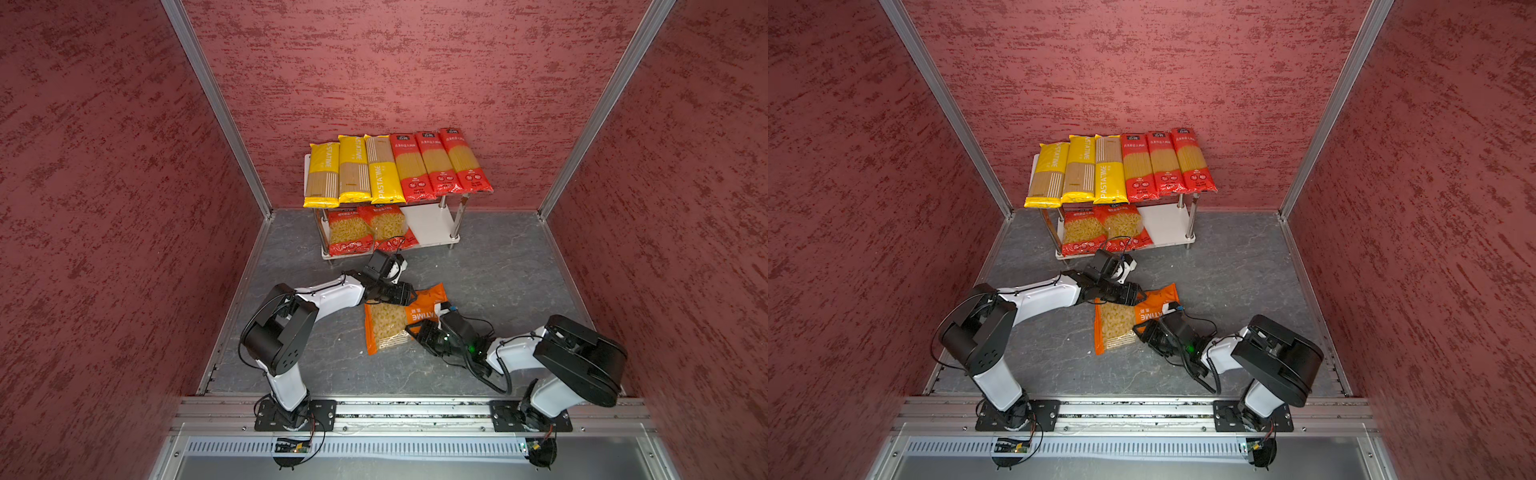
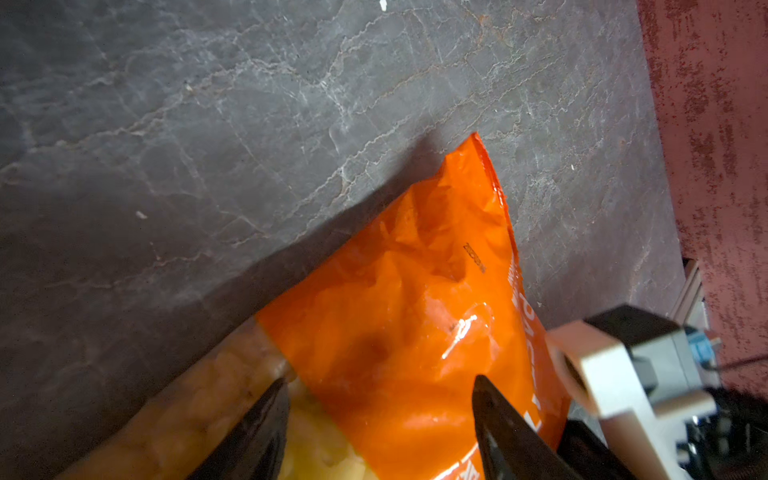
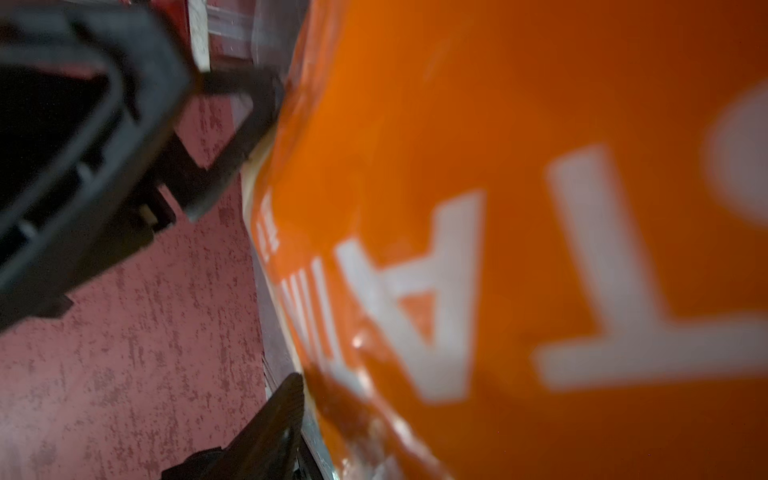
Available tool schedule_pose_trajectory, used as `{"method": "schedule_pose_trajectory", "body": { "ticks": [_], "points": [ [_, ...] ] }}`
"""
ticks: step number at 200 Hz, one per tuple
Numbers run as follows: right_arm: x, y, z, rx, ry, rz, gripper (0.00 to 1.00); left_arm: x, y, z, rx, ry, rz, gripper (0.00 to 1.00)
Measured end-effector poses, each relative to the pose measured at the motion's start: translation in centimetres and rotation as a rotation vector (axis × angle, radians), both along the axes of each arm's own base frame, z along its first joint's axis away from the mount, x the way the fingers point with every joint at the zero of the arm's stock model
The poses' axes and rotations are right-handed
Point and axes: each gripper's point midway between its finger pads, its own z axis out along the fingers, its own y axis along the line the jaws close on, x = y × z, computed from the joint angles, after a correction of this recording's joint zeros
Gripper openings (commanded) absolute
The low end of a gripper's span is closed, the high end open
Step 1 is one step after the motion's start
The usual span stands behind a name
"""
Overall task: Place and organize the pasta boxes and bags onto the shelf
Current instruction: 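Grasp the orange bag with the left gripper while the right grasps its end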
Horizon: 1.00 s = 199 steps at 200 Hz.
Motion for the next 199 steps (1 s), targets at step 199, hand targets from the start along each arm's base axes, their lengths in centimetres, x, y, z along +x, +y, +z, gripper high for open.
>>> {"method": "schedule_pose_trajectory", "body": {
  "ticks": [199],
  "points": [
    [2.6, -10.6, -0.1, -0.363, -0.071, -0.043, 0.71, -2.1, 1.9, -1.4, 0.084, 0.092, 0.099, 0.73]
  ]
}}
